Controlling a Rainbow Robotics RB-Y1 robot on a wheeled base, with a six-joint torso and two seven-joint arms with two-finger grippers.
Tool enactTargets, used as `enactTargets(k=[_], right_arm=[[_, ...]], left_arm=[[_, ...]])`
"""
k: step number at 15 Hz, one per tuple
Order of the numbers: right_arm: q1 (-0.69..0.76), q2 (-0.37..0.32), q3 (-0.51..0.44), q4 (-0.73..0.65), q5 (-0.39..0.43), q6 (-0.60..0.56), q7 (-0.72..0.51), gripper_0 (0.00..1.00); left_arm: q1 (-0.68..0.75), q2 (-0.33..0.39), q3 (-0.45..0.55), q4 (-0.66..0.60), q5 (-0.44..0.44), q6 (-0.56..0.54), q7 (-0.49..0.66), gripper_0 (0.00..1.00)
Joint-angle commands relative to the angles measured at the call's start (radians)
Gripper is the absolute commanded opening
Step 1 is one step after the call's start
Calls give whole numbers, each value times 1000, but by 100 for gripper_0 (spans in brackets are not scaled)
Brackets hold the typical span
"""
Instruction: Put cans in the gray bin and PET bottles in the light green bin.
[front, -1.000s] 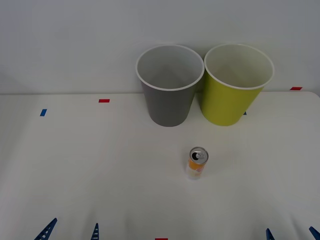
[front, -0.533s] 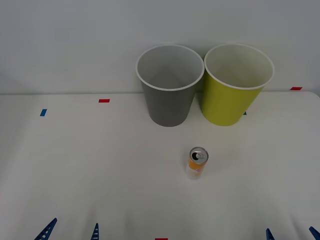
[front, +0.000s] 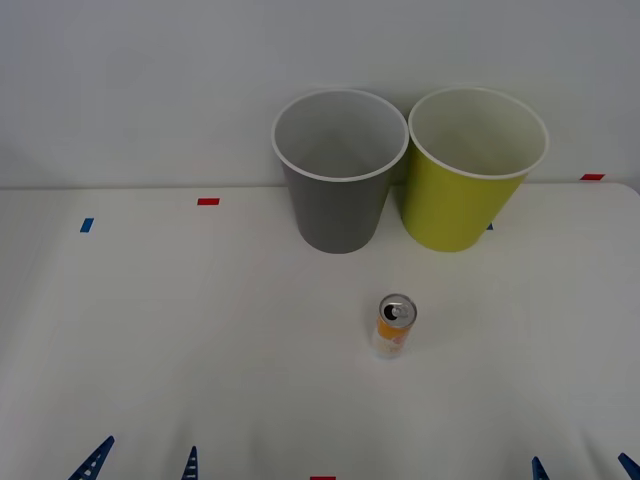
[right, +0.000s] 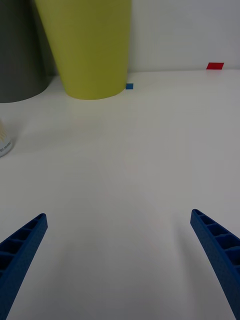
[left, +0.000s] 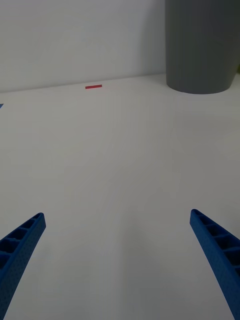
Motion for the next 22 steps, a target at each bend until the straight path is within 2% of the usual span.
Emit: enactTargets(k=[1,5,9,12,15,17,22], right_arm=[[22,18,-3,40,3,-35,6,100],[13,7,-3,40,18,-87,23,100],[-71,-84,126,40,9,-116,43,100],[-156,-111,197,40,6,-130,63,100],[-229,-111,243,42,4,-116,84,100],[-282,-108,263,43,4,-66,101,100],[-390,-56,293,45,6,13,132,100]], left_arm=[[0,0,0,0,0,0,0,100],[0,0,0,0,0,0,0,100],[0,0,0,0,0,0,0,100],[0,0,0,0,0,0,0,100],[0,0,0,0,0,0,0,100],[0,0,0,0,0,0,0,100],[0,0,0,0,0,0,0,100]])
